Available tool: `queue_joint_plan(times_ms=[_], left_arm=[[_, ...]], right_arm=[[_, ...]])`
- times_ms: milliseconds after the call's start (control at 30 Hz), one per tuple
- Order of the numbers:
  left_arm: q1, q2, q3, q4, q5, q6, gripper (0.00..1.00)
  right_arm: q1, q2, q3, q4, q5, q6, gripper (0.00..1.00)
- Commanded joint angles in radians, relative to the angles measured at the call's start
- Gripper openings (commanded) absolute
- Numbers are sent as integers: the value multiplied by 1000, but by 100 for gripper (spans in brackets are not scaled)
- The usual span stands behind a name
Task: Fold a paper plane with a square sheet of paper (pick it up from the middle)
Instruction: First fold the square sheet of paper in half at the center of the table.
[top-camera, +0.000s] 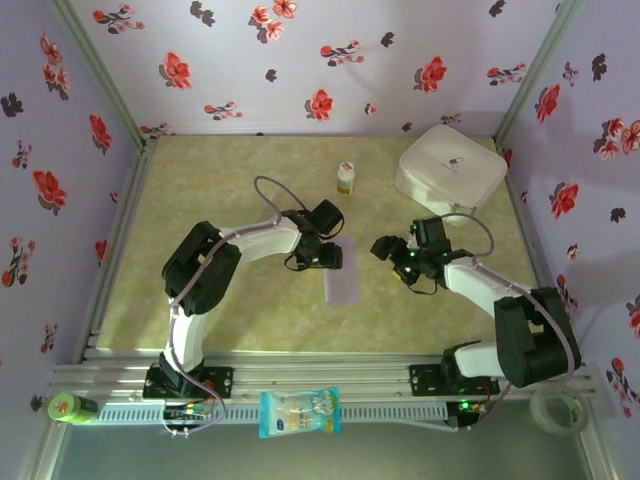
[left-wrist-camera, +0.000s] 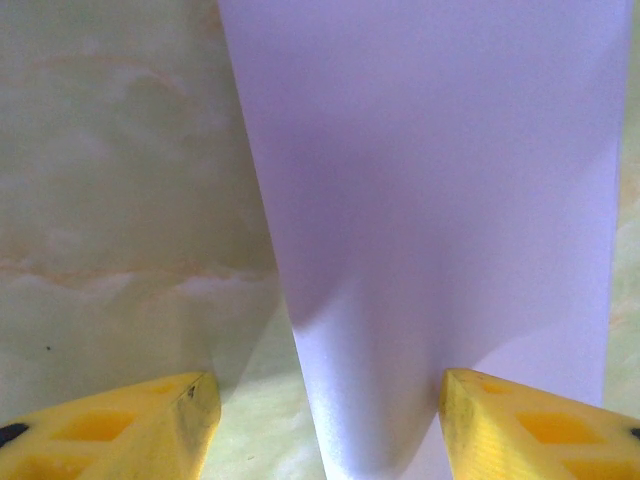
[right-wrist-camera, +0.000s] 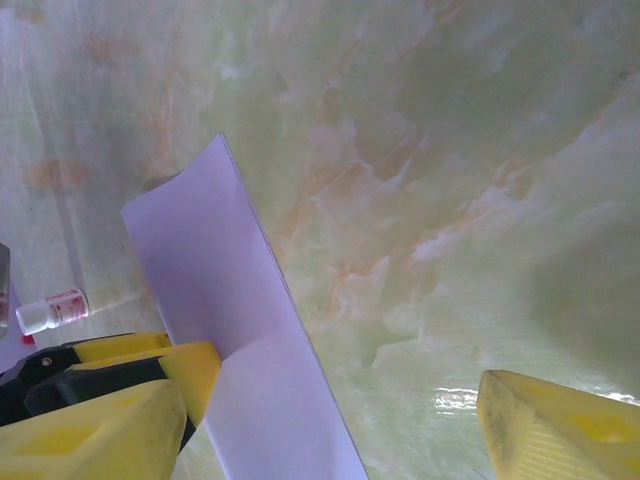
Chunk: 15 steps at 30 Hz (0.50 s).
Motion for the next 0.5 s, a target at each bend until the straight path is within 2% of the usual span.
queue_joint_plan(times_ms=[0,267,467], left_arm=[[-11,86,-16,27,-6,43,62],[-13,101,-10,10,-11,36,62],[-13,100,-23,26,-15,4,62]], right_arm=[[9,22,6,24,-21,6,74],[16,30,10,26,-22,6,75],[25,46,15,38,-41,-1,63]])
